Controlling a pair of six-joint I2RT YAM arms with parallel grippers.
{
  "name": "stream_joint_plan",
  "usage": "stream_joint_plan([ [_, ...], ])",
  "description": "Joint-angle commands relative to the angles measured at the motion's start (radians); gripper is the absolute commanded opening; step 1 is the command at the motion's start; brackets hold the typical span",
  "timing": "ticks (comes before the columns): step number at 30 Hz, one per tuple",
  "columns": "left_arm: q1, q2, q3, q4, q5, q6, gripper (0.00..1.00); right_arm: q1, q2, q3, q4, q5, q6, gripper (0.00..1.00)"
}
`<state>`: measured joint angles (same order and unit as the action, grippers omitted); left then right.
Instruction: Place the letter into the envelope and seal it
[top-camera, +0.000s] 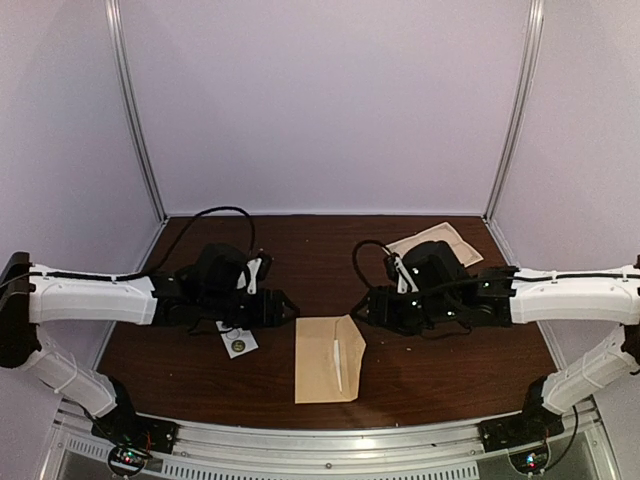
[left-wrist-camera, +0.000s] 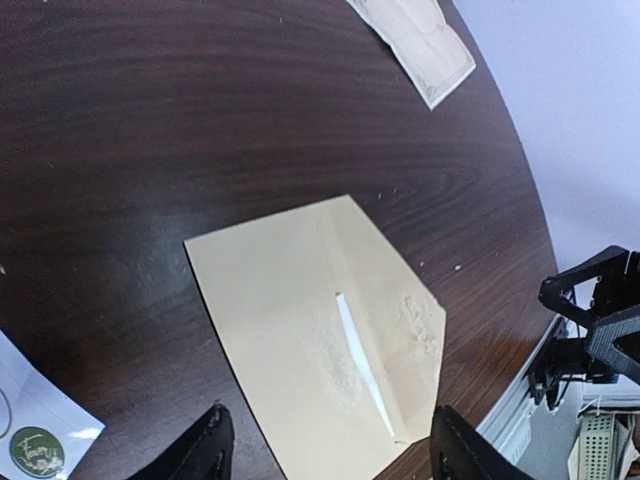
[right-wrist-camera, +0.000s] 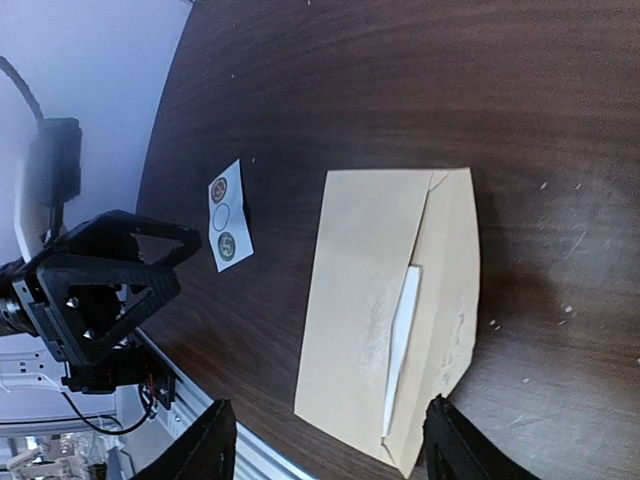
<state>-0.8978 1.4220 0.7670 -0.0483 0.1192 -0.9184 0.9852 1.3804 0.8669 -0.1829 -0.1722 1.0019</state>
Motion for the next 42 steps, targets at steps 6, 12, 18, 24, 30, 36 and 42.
stream_joint_plan([
  [6,0.273,-0.088,0.257,-0.304,0.134,0.345,0.78,-0.234,-0.172,0.106,-0.368,0.220,-0.283,0.90],
  [12,0.493,-0.009,0.448,-0.425,0.228,0.563,0.80,-0.410,-0.089,0.166,-0.369,0.201,-0.443,0.94],
  [18,0.673,-0.083,0.348,-0.281,0.180,0.638,0.81,-0.540,0.063,0.189,-0.243,0.129,-0.524,0.95],
  [24,0.711,-0.163,0.221,-0.203,-0.030,0.730,0.81,-0.643,0.236,0.290,-0.168,0.024,-0.596,0.94],
  [30,0.711,-0.191,0.147,-0.146,-0.049,0.734,0.81,-0.686,0.418,0.431,-0.171,-0.031,-0.661,0.92],
  [36,0.711,-0.156,0.166,-0.160,-0.075,0.755,0.81,-0.707,0.546,0.480,-0.116,-0.094,-0.664,0.90],
  [42,0.711,-0.130,0.169,-0.162,-0.036,0.752,0.81,-0.711,0.607,0.471,-0.060,-0.152,-0.655,0.89],
])
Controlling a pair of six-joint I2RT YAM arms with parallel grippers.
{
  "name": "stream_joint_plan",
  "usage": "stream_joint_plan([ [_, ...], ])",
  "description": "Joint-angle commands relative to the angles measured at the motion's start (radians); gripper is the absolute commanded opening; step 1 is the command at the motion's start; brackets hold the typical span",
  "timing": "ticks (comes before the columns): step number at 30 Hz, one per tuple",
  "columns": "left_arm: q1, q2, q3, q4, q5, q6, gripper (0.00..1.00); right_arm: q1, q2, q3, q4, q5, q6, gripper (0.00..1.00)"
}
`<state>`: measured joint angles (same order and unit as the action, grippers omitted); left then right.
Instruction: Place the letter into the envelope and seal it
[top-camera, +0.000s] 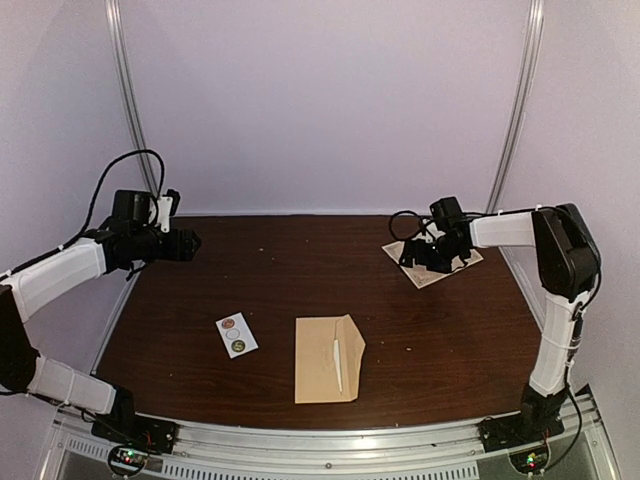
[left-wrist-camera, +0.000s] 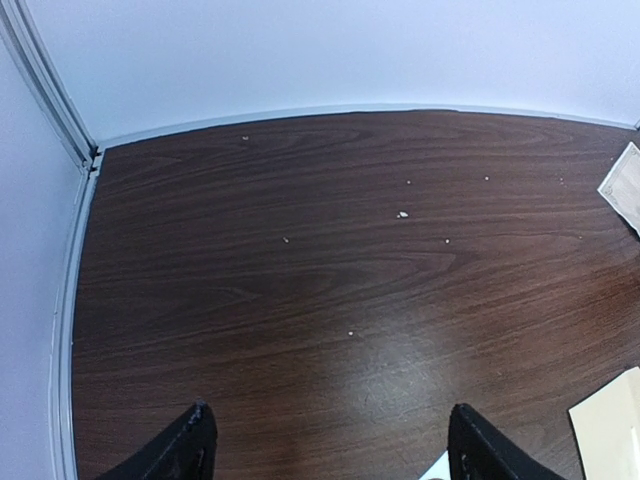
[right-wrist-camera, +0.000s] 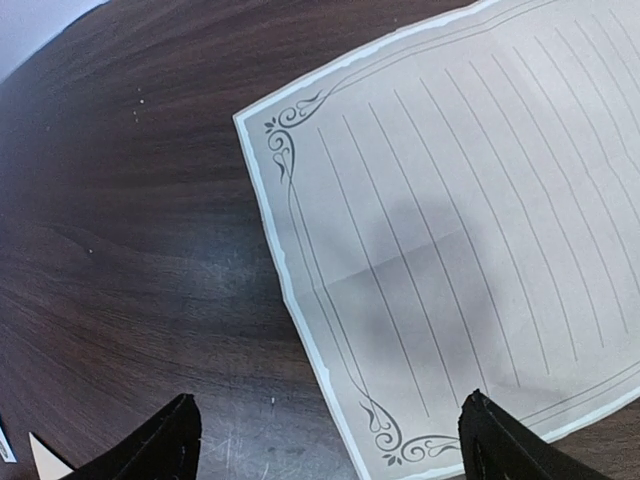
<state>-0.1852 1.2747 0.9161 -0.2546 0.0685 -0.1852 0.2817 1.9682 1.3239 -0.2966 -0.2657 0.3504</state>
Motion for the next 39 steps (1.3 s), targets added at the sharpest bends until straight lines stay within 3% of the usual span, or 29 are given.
stream_joint_plan([
  [1,-0.002,0.018,0.020,0.043,0.014,0.018,0.81,-0.007,0.024,0.010,0.054,-0.065,-0.001,0.89],
  [14,-0.002,0.022,0.020,0.044,0.023,0.016,0.81,-0.006,-0.079,-0.275,0.140,-0.144,0.074,0.87],
  [22,-0.002,0.022,0.013,0.048,0.051,0.008,0.81,0.043,-0.286,-0.589,0.225,-0.228,0.217,0.86],
  [31,-0.026,0.037,-0.003,0.062,0.131,-0.013,0.78,0.272,-0.546,-0.935,0.436,-0.248,0.511,0.86],
  [36,-0.127,0.054,-0.006,0.057,0.119,-0.081,0.78,0.430,-0.674,-0.980,0.472,-0.201,0.640,0.86],
  [39,-0.226,0.065,-0.002,0.061,0.106,-0.163,0.77,0.456,-0.750,-0.925,0.378,-0.173,0.628,0.86],
])
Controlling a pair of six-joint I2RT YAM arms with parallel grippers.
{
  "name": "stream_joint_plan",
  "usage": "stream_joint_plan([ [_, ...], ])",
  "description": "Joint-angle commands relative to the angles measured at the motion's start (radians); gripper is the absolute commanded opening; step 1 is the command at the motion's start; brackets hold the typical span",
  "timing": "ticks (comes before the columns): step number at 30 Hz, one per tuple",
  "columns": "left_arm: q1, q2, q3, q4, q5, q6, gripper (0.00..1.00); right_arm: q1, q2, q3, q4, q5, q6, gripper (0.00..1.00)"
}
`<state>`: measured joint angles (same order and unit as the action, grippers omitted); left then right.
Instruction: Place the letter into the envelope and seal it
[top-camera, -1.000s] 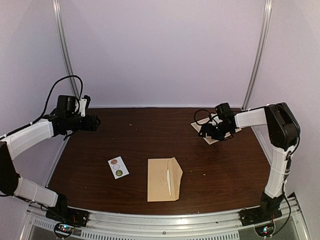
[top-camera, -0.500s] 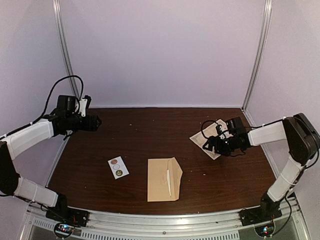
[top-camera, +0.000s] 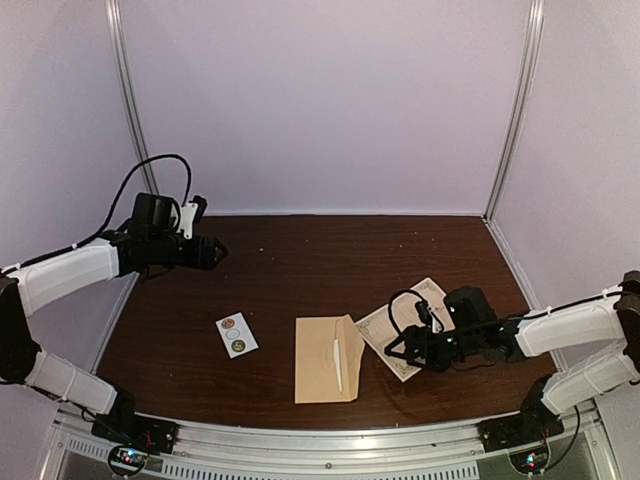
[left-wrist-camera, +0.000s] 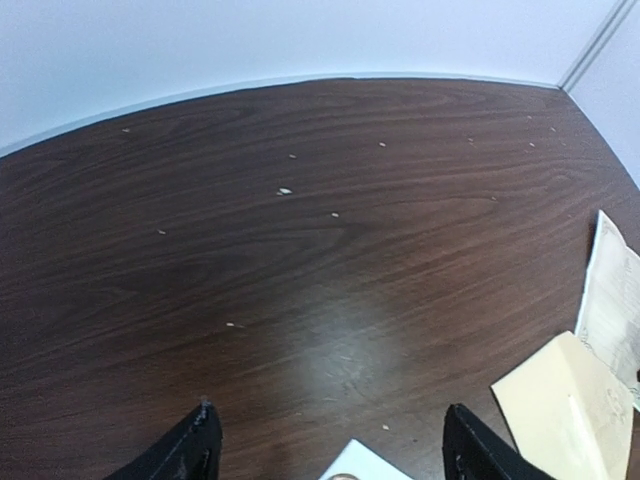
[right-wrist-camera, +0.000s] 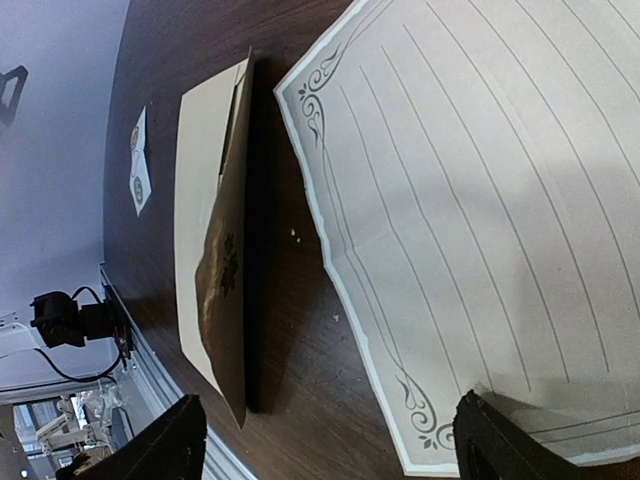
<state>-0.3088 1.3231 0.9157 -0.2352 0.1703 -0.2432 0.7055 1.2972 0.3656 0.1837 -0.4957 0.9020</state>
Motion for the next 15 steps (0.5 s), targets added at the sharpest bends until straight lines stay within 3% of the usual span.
stream_joint_plan([
  [1,-0.137,0.020,0.002,0.047,-0.003,-0.135,0.77,0.032,-0.110,0.066,-0.154,0.075,0.053,0.86],
  [7,-0.328,0.082,0.051,0.097,-0.031,-0.318,0.77,-0.039,-0.217,0.297,-0.504,0.243,-0.128,0.94],
  [15,-0.545,0.305,0.237,0.119,-0.066,-0.420,0.73,-0.414,-0.241,0.290,-0.589,0.155,-0.340,0.97],
])
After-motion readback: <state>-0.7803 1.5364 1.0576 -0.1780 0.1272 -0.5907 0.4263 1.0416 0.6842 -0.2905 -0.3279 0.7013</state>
